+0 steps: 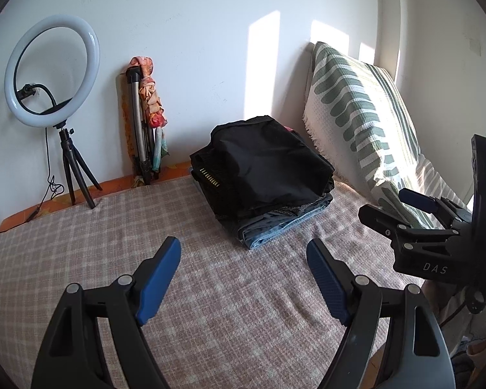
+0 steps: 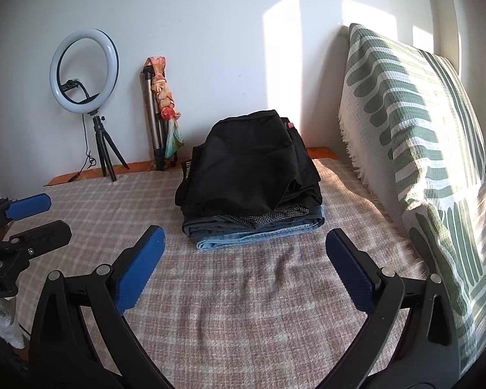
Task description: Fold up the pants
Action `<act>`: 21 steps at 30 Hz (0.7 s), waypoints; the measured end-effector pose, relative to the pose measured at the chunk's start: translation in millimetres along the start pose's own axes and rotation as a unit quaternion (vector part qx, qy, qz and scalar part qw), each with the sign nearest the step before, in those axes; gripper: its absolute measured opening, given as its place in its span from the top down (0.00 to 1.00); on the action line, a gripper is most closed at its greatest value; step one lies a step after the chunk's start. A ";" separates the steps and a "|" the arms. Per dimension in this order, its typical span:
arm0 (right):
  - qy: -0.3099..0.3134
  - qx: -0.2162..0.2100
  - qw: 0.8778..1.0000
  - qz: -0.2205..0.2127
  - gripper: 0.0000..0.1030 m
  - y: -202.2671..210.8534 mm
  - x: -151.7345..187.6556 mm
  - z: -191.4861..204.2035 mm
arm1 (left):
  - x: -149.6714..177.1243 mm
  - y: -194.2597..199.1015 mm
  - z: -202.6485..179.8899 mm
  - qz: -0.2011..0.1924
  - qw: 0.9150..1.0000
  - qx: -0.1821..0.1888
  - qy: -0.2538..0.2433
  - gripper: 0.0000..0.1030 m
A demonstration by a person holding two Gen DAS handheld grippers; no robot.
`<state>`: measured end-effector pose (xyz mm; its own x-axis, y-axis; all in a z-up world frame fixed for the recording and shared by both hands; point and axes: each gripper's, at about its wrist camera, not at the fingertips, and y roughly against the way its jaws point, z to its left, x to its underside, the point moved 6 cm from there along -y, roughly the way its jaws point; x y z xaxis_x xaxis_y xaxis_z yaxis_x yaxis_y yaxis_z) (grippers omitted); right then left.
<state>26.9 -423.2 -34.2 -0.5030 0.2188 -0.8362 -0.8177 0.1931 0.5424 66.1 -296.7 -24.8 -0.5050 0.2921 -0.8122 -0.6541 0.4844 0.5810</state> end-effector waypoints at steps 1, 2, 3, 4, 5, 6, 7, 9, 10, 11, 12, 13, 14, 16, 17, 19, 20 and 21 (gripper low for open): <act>-0.002 0.002 1.000 -0.001 0.02 0.9 2.3 1.1 | 2.3 1.2 0.9 0.000 1.000 0.002 0.002 0.24; -0.004 0.005 1.000 -0.004 0.02 1.2 4.4 1.6 | 4.5 2.1 1.8 0.000 1.000 0.002 0.004 0.24; -0.003 0.009 1.000 -0.007 0.02 1.5 5.9 2.1 | 6.9 2.7 2.6 -0.001 1.000 0.001 0.005 0.24; 0.000 0.014 1.000 -0.010 0.02 1.5 7.9 2.8 | 9.3 3.3 3.2 -0.002 1.000 0.001 0.004 0.24; 0.004 0.018 1.000 -0.012 0.02 0.9 10.3 3.6 | 11.3 3.4 3.9 -0.002 1.000 -0.001 0.003 0.24; 0.007 0.019 1.000 -0.011 0.02 0.0 12.2 4.2 | 13.4 3.4 4.5 -0.003 1.000 -0.003 0.002 0.24; 0.009 0.019 1.000 -0.009 0.02 -1.3 14.4 4.6 | 15.8 3.8 5.2 -0.004 1.000 -0.003 0.002 0.24; 0.012 0.019 1.000 -0.006 0.02 -4.1 18.2 5.4 | 19.8 3.1 5.9 -0.004 1.000 -0.005 -0.001 0.24; 0.013 0.020 1.000 -0.006 0.02 -5.0 19.4 5.6 | 21.5 2.6 6.3 -0.003 1.000 -0.005 -0.004 0.24; 0.013 0.020 1.000 -0.005 0.02 -5.4 20.1 5.9 | 23.7 2.1 6.6 -0.001 1.000 -0.005 -0.007 0.24; 0.013 0.019 1.000 -0.004 0.02 -5.5 20.7 6.2 | 25.7 1.4 6.9 0.001 1.000 -0.005 -0.009 0.24; 0.013 0.018 1.000 -0.004 0.02 -5.8 21.4 6.3 | 27.0 0.9 7.3 0.002 1.000 -0.005 -0.009 0.24; 0.014 0.018 1.000 -0.006 0.02 -5.0 21.3 6.7 | 28.3 0.2 7.7 0.004 1.000 -0.004 -0.009 0.24; 0.018 0.023 0.999 -0.015 0.02 -2.6 19.1 6.6 | 30.1 0.3 9.0 0.006 1.000 -0.003 -0.007 0.24; 0.018 0.025 0.999 -0.017 0.02 -1.6 17.8 6.4 | 30.6 0.4 9.5 0.005 1.000 -0.004 -0.006 0.24; 0.013 0.022 1.000 -0.018 0.02 -1.9 16.0 5.7 | 31.7 0.3 11.4 0.005 1.000 -0.007 -0.006 0.24; 0.012 0.019 1.000 -0.016 0.02 -3.0 15.5 5.5 | 32.1 0.0 12.3 0.006 1.000 -0.007 -0.004 0.24; 0.010 0.019 1.000 -0.016 0.02 -3.6 15.6 5.2 | 32.3 -0.2 13.6 0.007 1.000 -0.007 -0.002 0.24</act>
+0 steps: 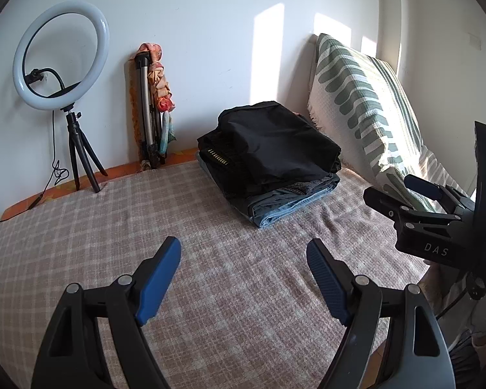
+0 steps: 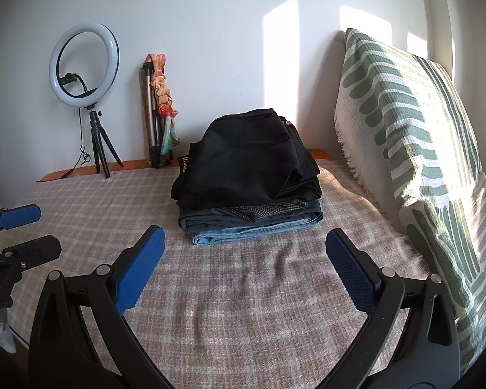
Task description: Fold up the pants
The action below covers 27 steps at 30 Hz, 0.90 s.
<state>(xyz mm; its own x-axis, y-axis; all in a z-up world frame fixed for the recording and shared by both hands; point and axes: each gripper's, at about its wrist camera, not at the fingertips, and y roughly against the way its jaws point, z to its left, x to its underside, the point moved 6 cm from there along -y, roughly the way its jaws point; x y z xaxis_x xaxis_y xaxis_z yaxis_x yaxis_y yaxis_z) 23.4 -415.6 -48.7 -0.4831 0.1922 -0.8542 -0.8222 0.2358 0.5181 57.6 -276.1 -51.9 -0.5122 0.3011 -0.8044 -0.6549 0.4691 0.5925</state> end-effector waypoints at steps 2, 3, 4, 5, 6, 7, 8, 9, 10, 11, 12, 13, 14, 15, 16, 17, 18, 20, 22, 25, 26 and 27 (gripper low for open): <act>0.004 0.002 1.000 0.000 0.02 -0.6 -0.2 -0.1 | 0.4 0.4 2.4 -0.001 1.000 0.000 0.002 0.24; 0.005 0.002 1.000 0.000 0.02 -0.9 0.2 -0.1 | 0.7 0.7 3.1 -0.001 1.000 -0.001 0.001 0.24; 0.006 0.002 1.000 0.001 0.02 -1.8 0.6 0.1 | 1.1 0.9 3.8 -0.001 1.000 -0.002 0.001 0.24; 0.006 0.003 1.000 0.001 0.02 -2.6 0.8 -0.6 | 1.3 1.1 4.4 -0.001 1.000 -0.003 0.000 0.24; 0.006 0.002 1.000 0.001 0.02 -2.5 1.3 0.3 | 1.7 1.1 4.9 -0.001 1.000 -0.003 0.001 0.24; 0.006 0.003 1.000 0.001 0.02 -2.1 1.5 0.5 | 2.2 1.1 5.2 -0.001 1.000 -0.002 0.001 0.24; 0.007 0.003 1.000 0.001 0.02 -2.3 1.6 0.4 | 2.7 1.1 5.4 0.000 1.000 -0.001 0.001 0.24; 0.006 0.003 1.000 0.001 0.02 -1.6 1.6 0.9 | 3.2 1.3 5.6 0.001 1.000 -0.001 0.001 0.24; 0.005 0.002 1.000 0.001 0.02 -1.7 1.5 1.1 | 3.4 1.6 5.2 0.001 1.000 -0.001 0.000 0.24; 0.004 0.001 1.000 0.002 0.02 -2.8 2.0 0.7 | 3.4 2.0 4.8 0.001 1.000 -0.001 0.000 0.24; 0.004 0.001 1.000 0.002 0.02 -4.3 2.9 0.8 | 3.5 2.4 4.4 0.001 1.000 -0.001 -0.001 0.24; 0.004 0.001 1.000 0.001 0.02 -4.4 2.6 0.6 | 3.4 2.9 4.0 0.000 1.000 -0.001 -0.002 0.24; 0.004 0.001 1.000 0.001 0.02 -5.0 2.6 0.2 | 3.2 3.5 3.5 -0.001 1.000 -0.001 -0.002 0.24; 0.005 0.000 1.000 0.001 0.02 -5.8 2.7 -0.1 | 3.1 4.3 3.1 -0.002 1.000 -0.001 -0.002 0.24; 0.005 0.000 1.000 0.002 0.02 -6.1 2.8 -0.1 | 2.9 5.0 2.8 -0.002 1.000 -0.001 -0.003 0.24; 0.005 0.000 1.000 0.003 0.02 -5.5 2.5 0.4 | 2.7 5.3 2.5 -0.003 1.000 -0.002 -0.003 0.24; 0.006 0.000 1.000 0.003 0.02 -5.9 3.2 0.9 | 2.7 5.4 2.3 -0.002 1.000 -0.002 -0.003 0.24; 0.006 0.000 1.000 0.003 0.02 -6.4 3.8 0.6 | 3.0 5.7 2.0 -0.001 1.000 -0.001 -0.002 0.24; 0.004 -0.001 1.000 0.002 0.02 -5.8 3.8 0.9 | 3.5 5.9 2.4 0.000 1.000 -0.002 -0.001 0.24; 0.005 0.000 1.000 0.002 0.02 -5.3 2.8 1.4 | 3.4 6.2 2.6 0.000 1.000 -0.002 -0.001 0.24; 0.005 -0.001 1.000 0.002 0.02 -5.9 3.0 1.2 | 3.3 6.7 2.3 -0.002 1.000 -0.001 -0.001 0.24; 0.006 -0.001 1.000 0.002 0.02 -6.5 3.2 1.0 | 3.0 7.2 2.1 -0.003 1.000 -0.001 -0.001 0.24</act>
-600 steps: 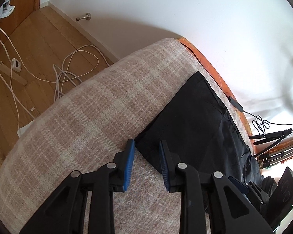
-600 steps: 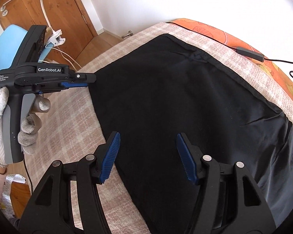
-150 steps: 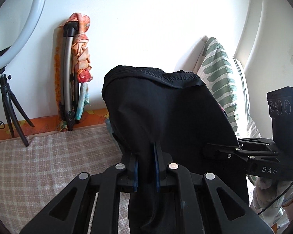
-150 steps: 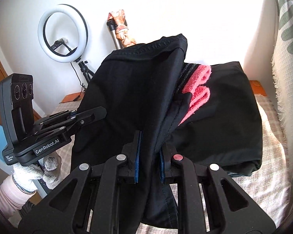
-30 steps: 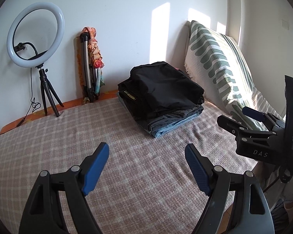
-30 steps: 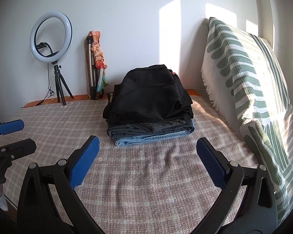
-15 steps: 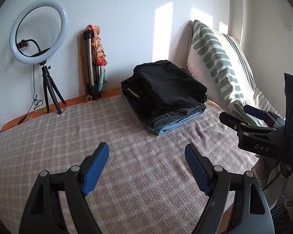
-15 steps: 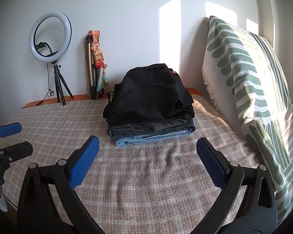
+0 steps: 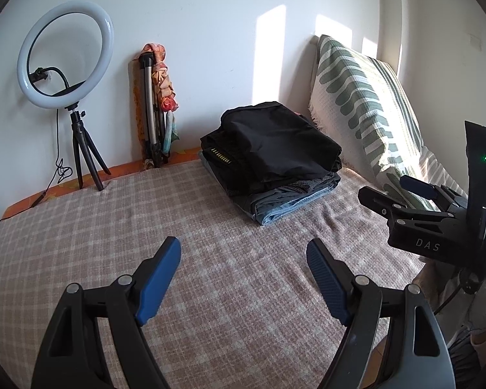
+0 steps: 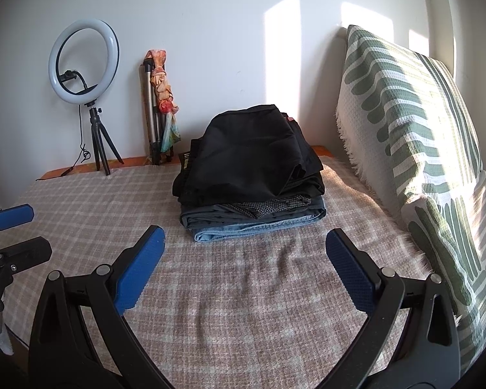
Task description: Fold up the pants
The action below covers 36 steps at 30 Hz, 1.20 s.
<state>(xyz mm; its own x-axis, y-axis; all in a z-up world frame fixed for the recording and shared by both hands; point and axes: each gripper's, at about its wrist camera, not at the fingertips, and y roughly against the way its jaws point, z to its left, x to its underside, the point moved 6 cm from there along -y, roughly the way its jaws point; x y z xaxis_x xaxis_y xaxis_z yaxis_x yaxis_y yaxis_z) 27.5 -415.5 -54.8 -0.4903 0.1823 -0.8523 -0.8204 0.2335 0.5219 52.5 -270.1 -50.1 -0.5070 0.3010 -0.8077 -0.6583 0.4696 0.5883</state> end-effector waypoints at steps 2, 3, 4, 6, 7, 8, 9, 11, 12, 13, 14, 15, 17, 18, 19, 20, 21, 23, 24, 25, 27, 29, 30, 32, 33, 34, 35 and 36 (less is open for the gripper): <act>0.000 0.000 1.000 0.000 0.02 1.0 -0.2 0.0 | -0.8 1.4 -0.8 -0.003 1.000 0.000 -0.002 0.24; 0.000 0.000 1.000 0.001 0.02 0.7 0.1 -0.1 | -1.1 1.9 -1.8 -0.004 1.000 -0.001 -0.004 0.24; 0.001 0.000 1.000 0.001 0.02 0.4 0.1 0.8 | -1.4 2.1 -2.6 -0.004 1.000 -0.002 -0.005 0.24; 0.005 -0.002 1.000 0.001 0.02 -1.6 0.5 2.3 | -1.9 2.5 -3.0 -0.004 1.000 -0.006 -0.006 0.24; 0.007 -0.003 1.000 0.000 0.02 -2.1 0.8 3.4 | -2.3 3.2 -3.4 -0.005 1.000 -0.007 -0.007 0.24; 0.008 -0.003 1.000 0.000 0.02 -2.5 1.5 3.8 | -2.1 4.1 -3.7 -0.007 1.000 -0.010 -0.006 0.24; 0.009 -0.004 1.000 0.000 0.02 -2.1 1.0 5.7 | -2.2 4.5 -3.4 -0.007 1.000 -0.014 -0.004 0.24; 0.008 -0.003 1.000 0.000 0.02 -1.7 1.5 6.1 | -2.7 5.3 -4.5 -0.006 1.000 -0.014 -0.005 0.24; 0.008 -0.003 1.000 0.000 0.02 -1.5 1.1 5.9 | -3.1 6.4 -4.2 -0.009 1.000 -0.016 -0.005 0.24; 0.008 -0.003 1.000 0.000 0.02 -1.4 1.1 5.9 | -3.7 8.0 -4.1 -0.013 1.000 -0.019 -0.006 0.24; 0.008 -0.003 1.000 -0.001 0.02 -1.5 1.3 6.2 | -4.2 9.1 -3.9 -0.014 1.000 -0.021 -0.006 0.24; 0.007 -0.004 1.000 -0.001 0.02 -1.7 1.4 6.6 | -4.5 9.8 -4.0 -0.015 1.000 -0.023 -0.007 0.24; 0.008 -0.003 1.000 0.000 0.02 -1.9 1.2 6.1 | -5.1 10.6 -3.7 -0.015 0.999 -0.030 -0.010 0.24; 0.008 -0.004 1.000 0.000 0.02 -1.8 0.8 5.7 | -5.1 10.5 -3.3 -0.013 0.999 -0.035 -0.011 0.24; 0.008 -0.004 1.000 0.000 0.02 -2.1 1.4 6.6 | -5.0 10.3 -2.6 -0.011 0.999 -0.038 -0.010 0.24; 0.009 -0.003 1.000 0.000 0.02 -1.7 1.3 6.4 | -4.8 10.4 -2.5 -0.010 0.999 -0.036 -0.008 0.24; 0.009 -0.003 1.000 0.000 0.02 -1.0 1.3 6.2 | -4.7 10.9 -2.6 -0.010 0.999 -0.033 -0.005 0.24; 0.010 -0.001 1.000 0.000 0.02 -0.8 1.8 7.3 | -4.4 11.3 -3.4 -0.009 1.000 -0.028 -0.003 0.24; 0.010 -0.001 1.000 0.000 0.02 -0.1 1.8 7.8 | -4.2 11.3 -3.5 -0.008 1.000 -0.028 -0.003 0.24; 0.009 -0.001 1.000 0.000 0.02 0.3 2.3 8.2 | -4.1 11.2 -3.6 -0.007 1.000 -0.030 -0.003 0.24; 0.009 -0.003 1.000 0.001 0.02 0.0 1.5 9.6 | -3.8 10.6 -4.4 -0.005 0.999 -0.033 -0.006 0.24; 0.009 -0.004 1.000 0.002 0.02 -0.3 0.8 10.4 | -3.1 9.7 -4.6 -0.001 0.999 -0.037 -0.006 0.24; 0.009 -0.004 1.000 0.002 0.02 -0.2 1.1 9.9 | -2.7 9.0 -4.5 0.002 0.999 -0.040 -0.006 0.24; 0.009 -0.005 1.000 0.002 0.02 -0.6 0.0 9.8 | -1.9 8.1 -4.5 0.005 0.999 -0.038 -0.005 0.24; 0.009 -0.005 1.000 0.002 0.02 -0.8 0.0 9.6 | -1.6 8.1 -4.5 0.005 0.999 -0.038 -0.004 0.24; 0.009 -0.007 1.000 0.003 0.02 -1.3 -0.5 9.1 | -1.5 8.3 -4.5 0.005 0.999 -0.039 -0.004 0.24; 0.009 -0.007 1.000 0.003 0.02 -1.3 -0.5 9.3 | -1.7 8.6 -4.5 0.004 0.999 -0.041 -0.005 0.24; 0.009 -0.007 1.000 0.003 0.02 -1.2 -0.5 9.3 | -1.9 9.3 -4.1 0.001 0.999 -0.045 -0.006 0.24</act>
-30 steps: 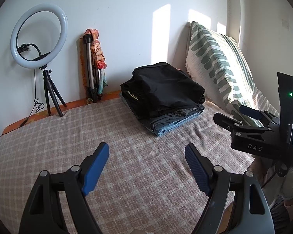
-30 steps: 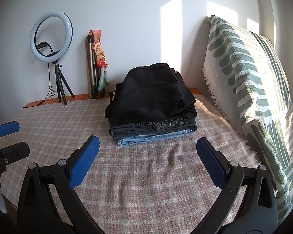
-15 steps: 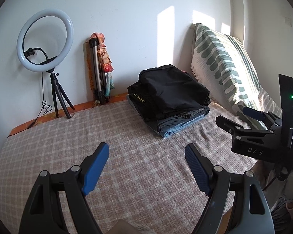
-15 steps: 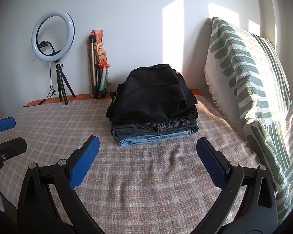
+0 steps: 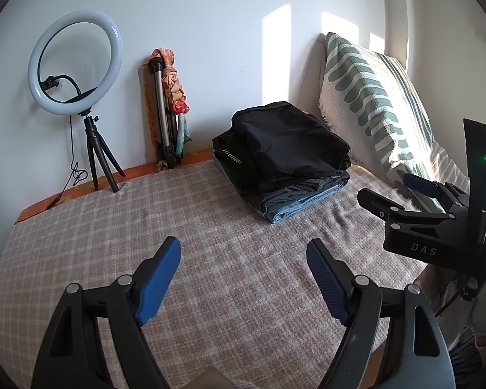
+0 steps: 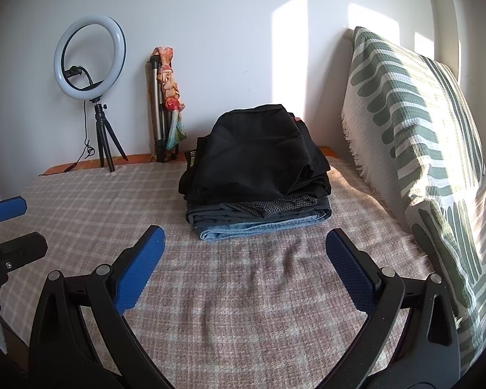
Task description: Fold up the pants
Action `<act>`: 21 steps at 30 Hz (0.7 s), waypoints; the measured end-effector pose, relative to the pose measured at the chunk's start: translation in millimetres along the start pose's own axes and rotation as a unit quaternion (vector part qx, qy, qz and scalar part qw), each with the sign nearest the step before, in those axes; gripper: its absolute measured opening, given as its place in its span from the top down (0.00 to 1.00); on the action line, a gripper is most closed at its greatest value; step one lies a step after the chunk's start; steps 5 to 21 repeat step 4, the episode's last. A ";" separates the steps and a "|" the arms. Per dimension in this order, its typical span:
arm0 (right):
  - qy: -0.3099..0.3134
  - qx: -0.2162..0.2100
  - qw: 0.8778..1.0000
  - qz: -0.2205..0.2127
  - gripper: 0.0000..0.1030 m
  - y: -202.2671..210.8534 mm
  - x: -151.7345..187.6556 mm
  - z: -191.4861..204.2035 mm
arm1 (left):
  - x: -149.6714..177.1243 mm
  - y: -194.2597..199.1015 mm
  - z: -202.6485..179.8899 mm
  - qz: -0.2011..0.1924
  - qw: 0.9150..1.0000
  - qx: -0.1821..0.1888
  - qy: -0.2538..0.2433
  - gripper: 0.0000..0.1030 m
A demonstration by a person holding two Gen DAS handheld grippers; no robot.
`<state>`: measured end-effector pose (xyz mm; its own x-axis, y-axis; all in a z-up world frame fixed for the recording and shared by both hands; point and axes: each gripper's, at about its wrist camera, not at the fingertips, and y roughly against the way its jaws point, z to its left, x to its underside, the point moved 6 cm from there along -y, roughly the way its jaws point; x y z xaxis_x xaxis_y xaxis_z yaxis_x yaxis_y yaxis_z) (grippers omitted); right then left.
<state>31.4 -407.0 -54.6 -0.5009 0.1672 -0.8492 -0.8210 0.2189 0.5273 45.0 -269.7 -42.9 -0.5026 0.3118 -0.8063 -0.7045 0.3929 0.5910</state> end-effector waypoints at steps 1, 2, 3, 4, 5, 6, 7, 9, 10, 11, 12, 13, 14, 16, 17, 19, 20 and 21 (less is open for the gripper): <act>0.001 0.000 1.000 -0.001 0.02 -0.4 -0.2 -0.4 | -0.3 1.0 0.6 -0.003 1.000 -0.004 0.000 0.24; 0.001 0.000 1.000 -0.001 0.02 -0.4 -0.3 -0.3 | -0.8 1.7 1.0 -0.005 1.000 -0.005 0.000 0.24; 0.001 0.000 1.000 0.000 0.02 -0.6 -0.2 -0.5 | -1.0 1.8 1.4 -0.005 1.000 -0.004 0.000 0.24; 0.001 -0.001 1.000 0.001 0.02 -1.6 0.3 0.0 | -1.1 1.4 1.9 -0.004 1.000 -0.004 0.002 0.24; 0.001 -0.001 1.000 0.001 0.02 -1.6 0.3 0.0 | -1.1 1.4 1.9 -0.004 1.000 -0.004 0.002 0.24; 0.001 -0.001 1.000 0.001 0.02 -1.6 0.3 0.0 | -1.1 1.4 1.9 -0.004 1.000 -0.004 0.002 0.24; 0.001 -0.001 1.000 0.001 0.02 -1.6 0.3 0.0 | -1.1 1.4 1.9 -0.004 1.000 -0.004 0.002 0.24; 0.001 -0.001 1.000 0.001 0.02 -1.6 0.3 0.0 | -1.1 1.4 1.9 -0.004 1.000 -0.004 0.002 0.24; 0.001 -0.001 1.000 0.001 0.02 -1.6 0.3 0.0 | -1.1 1.4 1.9 -0.004 1.000 -0.004 0.002 0.24; 0.001 -0.001 1.000 0.001 0.02 -1.6 0.3 0.0 | -1.1 1.4 1.9 -0.004 1.000 -0.004 0.002 0.24; 0.001 -0.001 1.000 0.001 0.02 -1.6 0.3 0.0 | -1.1 1.4 1.9 -0.004 1.000 -0.004 0.002 0.24; 0.001 -0.001 1.000 0.001 0.02 -1.6 0.3 0.0 | -1.1 1.4 1.9 -0.004 1.000 -0.004 0.002 0.24; 0.001 -0.001 1.000 0.001 0.02 -1.6 0.3 0.0 | -1.1 1.4 1.9 -0.004 1.000 -0.004 0.002 0.24; 0.001 -0.001 1.000 0.001 0.02 -1.6 0.3 0.0 | -1.1 1.4 1.9 -0.004 1.000 -0.004 0.002 0.24; 0.001 -0.001 1.000 0.001 0.02 -1.6 0.3 0.0 | -1.1 1.4 1.9 -0.004 1.000 -0.004 0.002 0.24; 0.001 -0.001 1.000 0.001 0.02 -1.6 0.3 0.0 | -1.1 1.4 1.9 -0.004 1.000 -0.004 0.002 0.24; 0.001 -0.001 1.000 0.001 0.02 -1.6 0.3 0.0 | -1.1 1.4 1.9 -0.004 1.000 -0.004 0.002 0.24; 0.001 -0.001 1.000 0.001 0.02 -1.6 0.3 0.0 | -1.1 1.4 1.9 -0.004 1.000 -0.004 0.002 0.24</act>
